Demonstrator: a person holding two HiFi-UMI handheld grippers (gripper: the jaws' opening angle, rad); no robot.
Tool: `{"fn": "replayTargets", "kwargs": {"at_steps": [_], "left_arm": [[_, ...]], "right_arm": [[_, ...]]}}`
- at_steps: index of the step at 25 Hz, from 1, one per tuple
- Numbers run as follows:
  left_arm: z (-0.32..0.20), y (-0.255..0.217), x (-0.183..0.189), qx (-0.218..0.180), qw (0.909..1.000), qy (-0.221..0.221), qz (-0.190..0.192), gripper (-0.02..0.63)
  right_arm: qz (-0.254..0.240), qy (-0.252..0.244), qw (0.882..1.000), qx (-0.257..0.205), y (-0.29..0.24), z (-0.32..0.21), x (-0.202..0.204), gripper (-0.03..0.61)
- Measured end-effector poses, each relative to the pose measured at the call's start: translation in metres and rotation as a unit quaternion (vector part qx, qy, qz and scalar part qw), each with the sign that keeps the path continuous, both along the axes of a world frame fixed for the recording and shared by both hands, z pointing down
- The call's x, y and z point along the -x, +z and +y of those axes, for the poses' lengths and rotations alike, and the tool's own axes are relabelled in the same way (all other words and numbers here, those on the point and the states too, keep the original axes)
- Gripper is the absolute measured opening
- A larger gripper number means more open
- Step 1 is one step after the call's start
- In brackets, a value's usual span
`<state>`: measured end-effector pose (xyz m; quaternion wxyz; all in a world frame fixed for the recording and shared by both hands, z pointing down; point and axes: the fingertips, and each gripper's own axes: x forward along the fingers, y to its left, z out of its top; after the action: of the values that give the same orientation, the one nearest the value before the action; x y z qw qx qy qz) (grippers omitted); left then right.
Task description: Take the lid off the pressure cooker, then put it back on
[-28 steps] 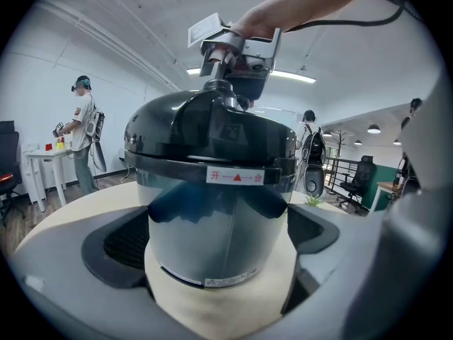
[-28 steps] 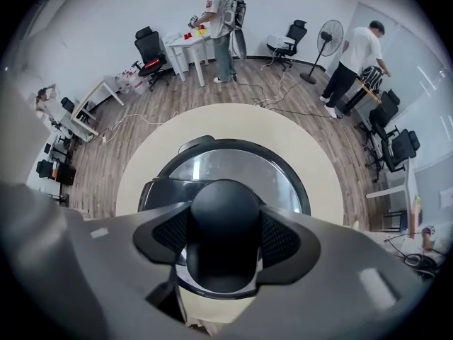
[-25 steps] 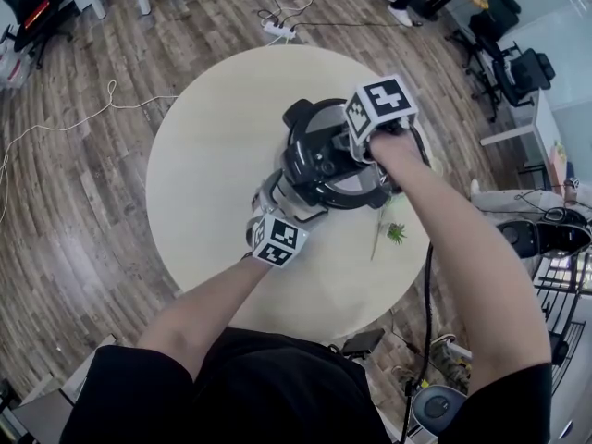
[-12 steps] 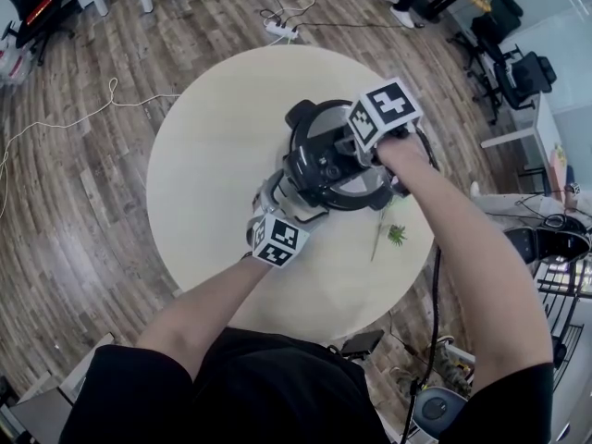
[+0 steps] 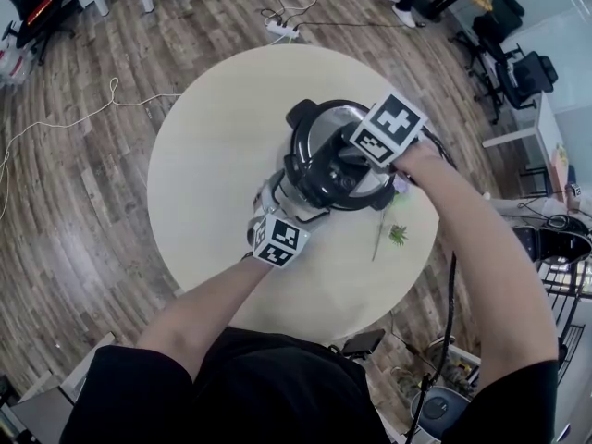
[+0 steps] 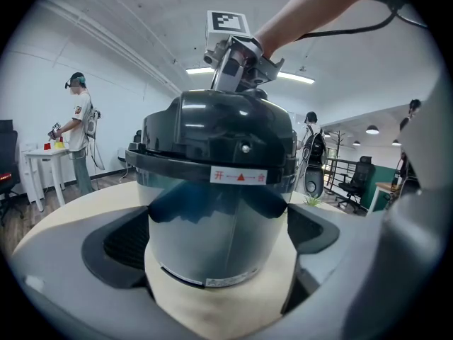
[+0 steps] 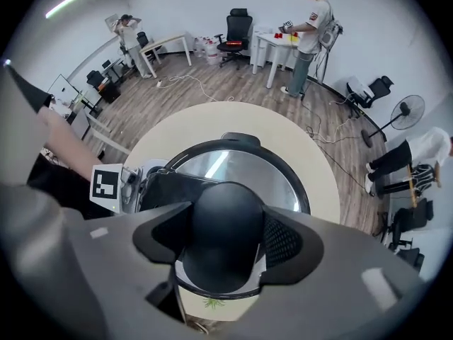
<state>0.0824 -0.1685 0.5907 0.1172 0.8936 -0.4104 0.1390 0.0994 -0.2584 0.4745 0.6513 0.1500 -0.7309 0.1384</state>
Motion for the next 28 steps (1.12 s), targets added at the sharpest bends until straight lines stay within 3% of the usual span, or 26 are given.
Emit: {"fn": "replayTargets", "kwargs": {"at_steps": [9,13,17,23,26,28], "left_arm": [[-0.001,0.001,0.001,0.010,0.9999,0.005,0.000,0.586],[0.002,-0.003,0.010,0.042,0.9987,0.028,0.011,0.534],[0.008,-0.024,0.032,0.048,0.9978,0.046,0.003,0.417],[0.029,-0.061,0.060,0.029,0.9988,0.032,0.023,0.284],[0.036,-0.093,0.068,-0.001,0.9990,0.025,0.037,0.230],[0.039,-0.122,0.067,-0.034,0.9983,0.028,0.039,0.187]], "right_arm": [[-0.011,0.011,1.000,-0.015,0.000,-0.002,0.001,0.295],[-0.046,0.072,0.996,-0.018,-0.002,0.001,-0.012,0.296],[-0.123,0.147,0.981,-0.015,-0.022,0.008,-0.032,0.295],[-0.186,0.172,0.965,-0.060,-0.041,0.055,-0.073,0.288],[-0.231,0.190,0.950,-0.089,-0.046,0.088,-0.078,0.270],[-0.271,0.203,0.932,-0.127,-0.057,0.105,-0.075,0.242]]}}
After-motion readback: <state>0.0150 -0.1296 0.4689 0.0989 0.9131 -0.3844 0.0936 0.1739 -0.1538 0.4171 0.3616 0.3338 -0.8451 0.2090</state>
